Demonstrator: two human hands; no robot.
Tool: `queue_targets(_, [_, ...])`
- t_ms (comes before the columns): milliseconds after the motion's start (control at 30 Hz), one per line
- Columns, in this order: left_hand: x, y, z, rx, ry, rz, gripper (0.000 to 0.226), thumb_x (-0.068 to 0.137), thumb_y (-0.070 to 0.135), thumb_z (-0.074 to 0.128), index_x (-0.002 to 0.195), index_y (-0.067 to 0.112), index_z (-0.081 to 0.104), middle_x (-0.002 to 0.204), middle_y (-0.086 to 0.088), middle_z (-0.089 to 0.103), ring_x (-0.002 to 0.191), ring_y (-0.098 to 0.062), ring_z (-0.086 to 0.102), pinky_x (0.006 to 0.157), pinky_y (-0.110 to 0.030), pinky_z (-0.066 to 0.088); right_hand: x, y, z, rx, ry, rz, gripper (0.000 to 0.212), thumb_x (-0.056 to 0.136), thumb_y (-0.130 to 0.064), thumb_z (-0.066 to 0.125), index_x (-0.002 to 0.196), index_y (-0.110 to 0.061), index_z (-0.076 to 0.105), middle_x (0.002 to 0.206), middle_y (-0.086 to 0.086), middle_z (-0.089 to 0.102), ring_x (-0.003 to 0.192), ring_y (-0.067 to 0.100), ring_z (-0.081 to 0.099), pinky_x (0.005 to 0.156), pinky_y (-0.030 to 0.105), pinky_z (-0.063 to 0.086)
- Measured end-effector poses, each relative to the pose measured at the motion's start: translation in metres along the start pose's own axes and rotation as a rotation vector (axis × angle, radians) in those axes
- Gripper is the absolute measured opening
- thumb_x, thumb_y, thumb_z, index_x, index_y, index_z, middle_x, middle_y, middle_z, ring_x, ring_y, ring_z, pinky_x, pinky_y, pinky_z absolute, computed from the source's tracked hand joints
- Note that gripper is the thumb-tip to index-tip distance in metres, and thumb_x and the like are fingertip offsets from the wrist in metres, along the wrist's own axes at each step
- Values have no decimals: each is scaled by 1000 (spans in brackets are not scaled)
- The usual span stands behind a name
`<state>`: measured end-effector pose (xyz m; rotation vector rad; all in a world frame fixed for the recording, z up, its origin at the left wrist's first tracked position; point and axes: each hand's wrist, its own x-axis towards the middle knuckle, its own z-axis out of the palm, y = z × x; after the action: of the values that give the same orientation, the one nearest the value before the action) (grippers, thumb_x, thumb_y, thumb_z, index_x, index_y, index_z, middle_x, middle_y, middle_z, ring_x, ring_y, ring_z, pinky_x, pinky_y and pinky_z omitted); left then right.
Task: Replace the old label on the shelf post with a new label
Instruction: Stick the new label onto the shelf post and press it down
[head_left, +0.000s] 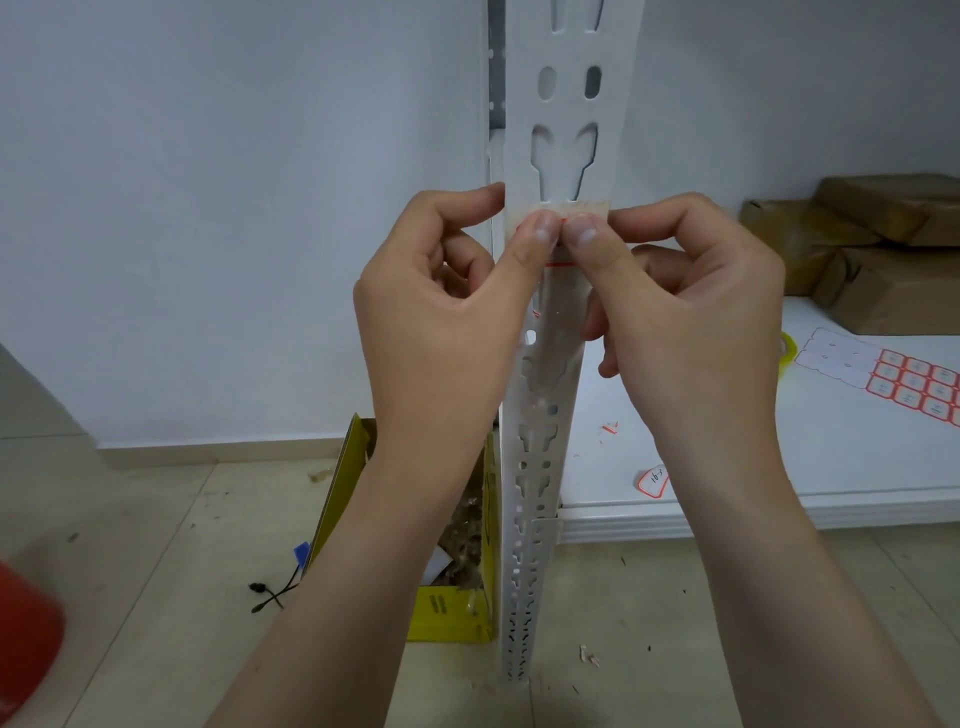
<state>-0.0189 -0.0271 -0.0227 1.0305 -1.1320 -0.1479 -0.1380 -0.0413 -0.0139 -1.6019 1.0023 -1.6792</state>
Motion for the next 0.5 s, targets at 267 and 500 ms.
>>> queue_targets(267, [-1,-2,-1,20,11,15,19,95,25,74,112,16,73,62,7,50,56,1,47,57,-9,42,2,0,-3,44,-41,-8,24,101,-20,72,79,-25,65,51,-5,64,44,7,58,46,18,47])
queue_targets(500, [1,-3,-2,-31,18,-13,13,98,21,69,105,14,77,73,-19,60,62,-3,49,59,-13,46,2,-1,-3,49,-11,-26,25,102,-22,71,77,-25,67,53,-4,65,44,11,58,44,19,46])
